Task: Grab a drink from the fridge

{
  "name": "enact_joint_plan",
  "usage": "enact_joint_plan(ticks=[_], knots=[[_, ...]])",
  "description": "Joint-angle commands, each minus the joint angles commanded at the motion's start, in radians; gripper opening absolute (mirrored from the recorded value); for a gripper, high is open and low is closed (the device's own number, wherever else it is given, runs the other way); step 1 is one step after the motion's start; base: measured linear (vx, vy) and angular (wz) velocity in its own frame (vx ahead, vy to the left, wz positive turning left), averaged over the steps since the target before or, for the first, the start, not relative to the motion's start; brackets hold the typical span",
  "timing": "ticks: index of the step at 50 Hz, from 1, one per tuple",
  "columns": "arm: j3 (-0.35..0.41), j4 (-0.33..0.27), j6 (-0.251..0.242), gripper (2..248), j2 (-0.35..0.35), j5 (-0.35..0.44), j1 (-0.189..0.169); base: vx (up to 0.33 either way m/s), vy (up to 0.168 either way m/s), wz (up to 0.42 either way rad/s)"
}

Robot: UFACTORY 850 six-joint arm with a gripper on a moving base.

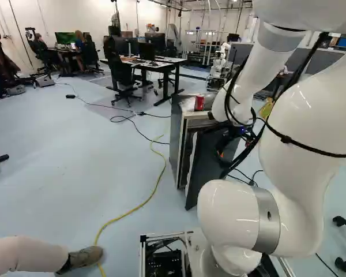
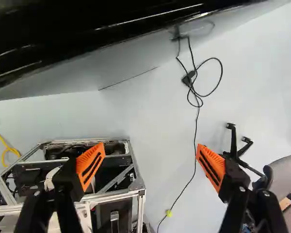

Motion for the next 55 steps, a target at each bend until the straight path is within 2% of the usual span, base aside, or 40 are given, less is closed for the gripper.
enact_joint_plan(ticks=[55], knots=[[-0.087,0.000,0.000,247,-0.077,0.026,0.056,0.000,0.000,0.000]])
